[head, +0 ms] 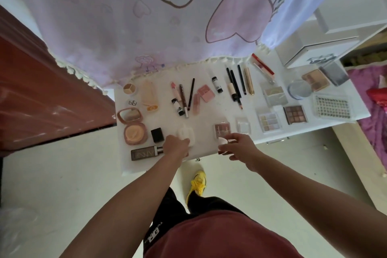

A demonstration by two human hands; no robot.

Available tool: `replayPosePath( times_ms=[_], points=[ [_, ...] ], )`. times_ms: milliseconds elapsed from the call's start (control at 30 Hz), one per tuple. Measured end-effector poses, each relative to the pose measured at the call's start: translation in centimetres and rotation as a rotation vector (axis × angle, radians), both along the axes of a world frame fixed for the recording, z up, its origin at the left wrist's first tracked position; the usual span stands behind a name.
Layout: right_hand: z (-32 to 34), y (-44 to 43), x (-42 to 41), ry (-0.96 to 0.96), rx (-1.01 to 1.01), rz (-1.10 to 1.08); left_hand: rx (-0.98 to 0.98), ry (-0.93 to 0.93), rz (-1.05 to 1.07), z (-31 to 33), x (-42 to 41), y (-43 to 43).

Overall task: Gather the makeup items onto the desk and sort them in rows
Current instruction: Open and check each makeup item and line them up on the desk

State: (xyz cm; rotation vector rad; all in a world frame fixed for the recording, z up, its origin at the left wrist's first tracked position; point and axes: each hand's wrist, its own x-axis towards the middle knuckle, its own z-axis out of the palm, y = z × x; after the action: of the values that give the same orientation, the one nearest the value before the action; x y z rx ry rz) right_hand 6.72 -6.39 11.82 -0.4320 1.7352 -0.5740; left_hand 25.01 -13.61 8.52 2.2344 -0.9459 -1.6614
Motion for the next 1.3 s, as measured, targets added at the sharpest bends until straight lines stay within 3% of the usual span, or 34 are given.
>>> replayPosePath(
  times_ms=[367, 533, 800, 1300],
  points=[
    [-4.1, -5.7, 4.3, 0.476, -0.101, 0.476, -0.084, -0.045, -0.150, 2.8, 3.3, 1.1],
    [-4.7, -6.8, 5.3, 0.455, -0.068, 0.521, -0.123, -0.009, -0.137, 4.3, 6.0, 1.2],
    [-4.4, -7.3, 5.2, 0.588, -0.113, 0.605, -0.137, -0.015, -0.150, 4.9, 8.7, 0.5],
    [-1.2, -11.9, 4.9, 0.706, -0.076, 0.613, -0.245, -0.062, -0.516, 5.9, 8.1, -8.3]
  ],
)
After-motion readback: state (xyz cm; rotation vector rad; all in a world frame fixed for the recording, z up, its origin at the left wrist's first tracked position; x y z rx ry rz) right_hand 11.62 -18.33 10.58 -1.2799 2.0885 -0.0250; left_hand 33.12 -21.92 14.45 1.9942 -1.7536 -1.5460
